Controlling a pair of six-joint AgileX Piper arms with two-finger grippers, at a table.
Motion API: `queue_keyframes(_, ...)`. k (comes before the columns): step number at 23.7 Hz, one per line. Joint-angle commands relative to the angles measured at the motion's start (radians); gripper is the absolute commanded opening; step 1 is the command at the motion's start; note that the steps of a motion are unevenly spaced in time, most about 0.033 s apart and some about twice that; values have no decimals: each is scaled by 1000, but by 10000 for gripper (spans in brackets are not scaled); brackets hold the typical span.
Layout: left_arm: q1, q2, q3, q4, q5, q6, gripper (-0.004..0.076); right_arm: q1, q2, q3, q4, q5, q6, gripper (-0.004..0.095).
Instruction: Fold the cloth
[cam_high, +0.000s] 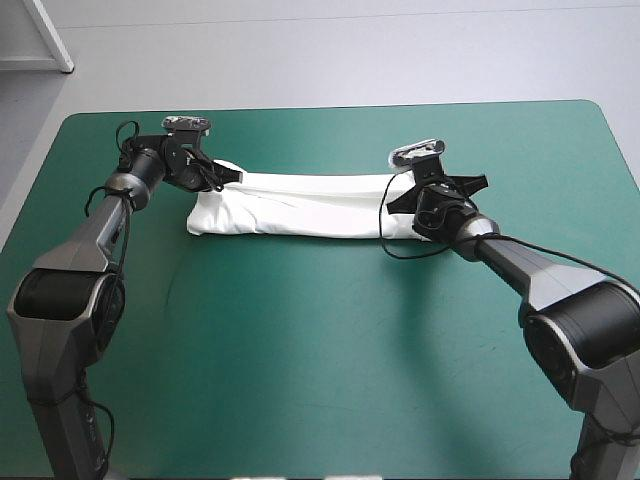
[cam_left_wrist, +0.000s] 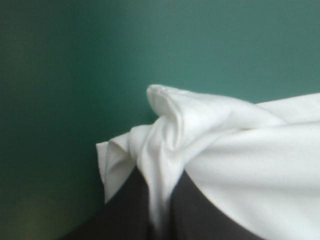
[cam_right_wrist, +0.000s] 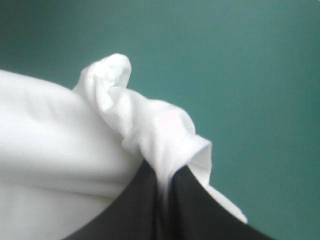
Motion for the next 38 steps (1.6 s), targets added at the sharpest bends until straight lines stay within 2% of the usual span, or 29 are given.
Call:
queue_keyframes(1, 8, -47, -34, -33, -83, 10, 148, -13, -30, -36, -12, -28, 59, 190)
queue_keyframes(2, 8, -47, -34, -33, -86, 10, 207, -15, -30, -36, 9, -35, 51, 294)
queue_keyframes(3, 8, -52, -39, -31, -88, 10, 360, -19, -39, -38, 14, -35, 51, 515)
queue_keyframes(4, 8, -57, -44, -30, -84, 10, 426, -19, -46, -38, 14, -30, 51, 593)
queue_keyframes(5, 8, -73, -64, -27, -63, 28, 501, -19, -72, -38, 14, 5, 51, 720)
queue_keyframes(6, 8, -81, -75, -22, -55, 40, 505, -19, -85, -38, 14, 20, 51, 743)
queue_keyframes(10, 8, -177, -169, -70, 69, 54, 489, -21, -278, -38, 43, 155, 32, 733)
queue_keyframes(11, 8, -194, -171, -106, 92, 54, 489, -23, -311, -38, 88, 169, -3, 734)
queue_keyframes(13, 6, -226, -171, -201, 165, 57, 447, -45, -393, -38, 279, 198, -158, 733)
queue_keyframes(14, 0, -226, -171, -250, 227, 58, 368, -74, -437, -38, 430, 213, -272, 733)
queue_keyframes(15, -4, -226, -171, -271, 257, 69, 309, -94, -453, -38, 512, 225, -335, 732)
queue_keyframes(16, -26, -219, -167, -298, 291, 112, 181, -131, -471, -38, 656, 247, -431, 732)
queue_keyframes(17, -39, -215, -160, -314, 294, 128, 86, -154, -478, -38, 721, 264, -481, 732)
queue_keyframes(18, -65, -210, -150, -334, 286, 161, -7, -199, -482, -38, 834, 298, -581, 732)
queue_keyframes(23, -152, -162, -146, -356, 200, 192, -10, -335, -482, -36, 1096, 364, -748, 719)
queue_keyframes(27, -213, -100, -146, -354, 124, 192, -10, -424, -482, -36, 1239, 409, -836, 718)
queue_keyframes(32, -256, -15, -146, -354, 67, 192, -10, -471, -447, -36, 1318, 471, -914, 718)
queue_keyframes(38, -275, 76, -146, -354, 50, 188, -10, -471, -365, -36, 1401, 475, -972, 710)
